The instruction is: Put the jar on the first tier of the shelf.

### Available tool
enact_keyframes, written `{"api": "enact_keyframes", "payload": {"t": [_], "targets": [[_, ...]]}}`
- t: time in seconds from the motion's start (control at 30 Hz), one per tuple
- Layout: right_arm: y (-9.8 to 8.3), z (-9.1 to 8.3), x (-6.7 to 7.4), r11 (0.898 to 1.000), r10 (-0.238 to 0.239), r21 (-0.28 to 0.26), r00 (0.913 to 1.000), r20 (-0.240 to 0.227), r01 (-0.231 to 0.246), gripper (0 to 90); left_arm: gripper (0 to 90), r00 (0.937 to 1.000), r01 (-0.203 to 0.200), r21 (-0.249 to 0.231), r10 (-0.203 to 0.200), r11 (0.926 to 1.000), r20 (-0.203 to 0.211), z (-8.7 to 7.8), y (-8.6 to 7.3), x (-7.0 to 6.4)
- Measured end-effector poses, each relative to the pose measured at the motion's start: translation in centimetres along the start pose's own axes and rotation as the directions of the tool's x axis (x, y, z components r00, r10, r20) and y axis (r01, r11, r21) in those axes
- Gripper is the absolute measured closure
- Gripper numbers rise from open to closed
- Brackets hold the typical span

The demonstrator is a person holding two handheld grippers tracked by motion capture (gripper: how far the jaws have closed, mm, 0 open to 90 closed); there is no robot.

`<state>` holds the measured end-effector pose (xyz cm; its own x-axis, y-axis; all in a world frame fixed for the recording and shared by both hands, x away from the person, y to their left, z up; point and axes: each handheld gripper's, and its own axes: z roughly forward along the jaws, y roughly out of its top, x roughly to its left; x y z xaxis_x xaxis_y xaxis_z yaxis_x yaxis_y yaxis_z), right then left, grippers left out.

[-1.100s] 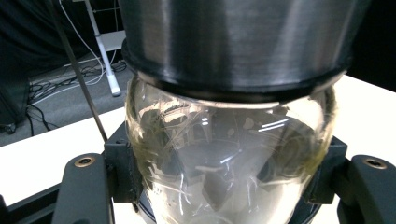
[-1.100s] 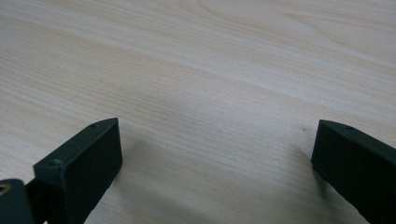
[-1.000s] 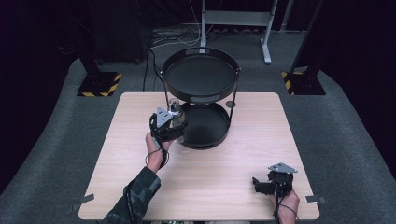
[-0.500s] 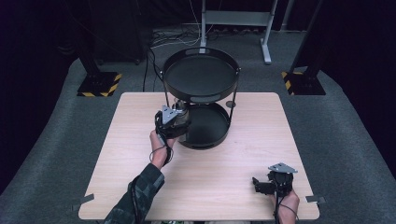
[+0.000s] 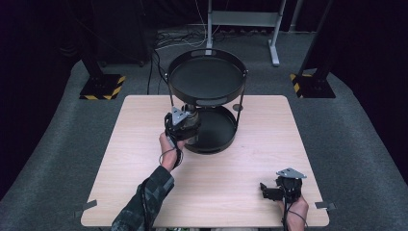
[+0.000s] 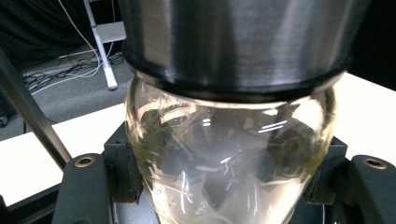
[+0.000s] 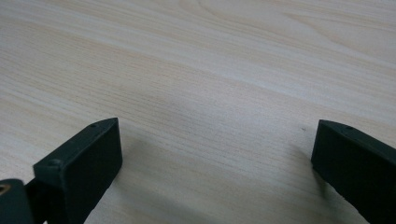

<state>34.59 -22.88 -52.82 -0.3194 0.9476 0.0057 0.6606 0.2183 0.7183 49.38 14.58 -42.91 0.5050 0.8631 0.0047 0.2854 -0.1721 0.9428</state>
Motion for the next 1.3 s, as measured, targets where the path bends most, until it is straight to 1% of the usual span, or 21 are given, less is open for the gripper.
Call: {"api": "enact_keyframes", "payload": {"t": [0.13, 0.27, 0.53, 0.63, 0.83, 0.97, 1.17, 1.3], "targets": [[0.0, 0.0, 0.0, 1.0, 0.0, 0.0, 1.0, -0.001, 0.0, 1.2, 31.5, 0.9994, 0.033, -0.001, -0.033, 0.9994, 0.005, 0.7, 0.0, 0.1], [0.0, 0.0, 0.0, 1.0, 0.0, 0.0, 1.0, -0.001, 0.0, 1.2, 31.5, 0.9992, 0.04, 0.003, -0.04, 0.9992, 0.0, 1.3, -0.2, -0.1], [0.0, 0.0, 0.0, 1.0, 0.0, -0.001, 1.0, -0.003, 0.0, 1.1, 31.5, 0.9996, 0.024, -0.007, -0.024, 0.9997, -0.015, 2.1, -0.2, -0.6], [0.0, 0.0, 0.0, 1.0, 0.0, 0.0, 1.0, -0.003, 0.0, 1.2, 31.5, 0.9997, 0.02, -0.006, -0.021, 0.9998, -0.01, 2.3, -0.1, -0.8], [0.0, 0.0, 0.0, 1.0, 0.0, 0.0, 1.0, -0.003, 0.0, 1.1, 31.5, 0.9999, 0.005, -0.007, -0.005, 1.0, -0.017, 2.9, -0.3, -1.2], [0.0, 0.0, 0.0, 1.0, 0.0, -0.001, 1.0, -0.003, 0.0, 1.1, 31.5, 0.9998, 0.004, -0.008, -0.004, 1.0, -0.018, 3.2, -0.4, -1.4], [0.0, 0.0, 0.0, 1.0, 0.0, 0.0, 1.0, -0.003, 0.0, 1.2, 31.5, 0.9994, -0.015, -0.016, 0.015, 0.9998, -0.031, 3.6, -0.3, -1.7], [0.0, 0.0, 0.0, 1.0, 0.0, 0.0, 1.0, -0.003, 0.0, 1.2, 31.5, 0.9994, -0.008, -0.021, 0.008, 0.9998, -0.032, 3.9, -0.3, -1.9]]}}
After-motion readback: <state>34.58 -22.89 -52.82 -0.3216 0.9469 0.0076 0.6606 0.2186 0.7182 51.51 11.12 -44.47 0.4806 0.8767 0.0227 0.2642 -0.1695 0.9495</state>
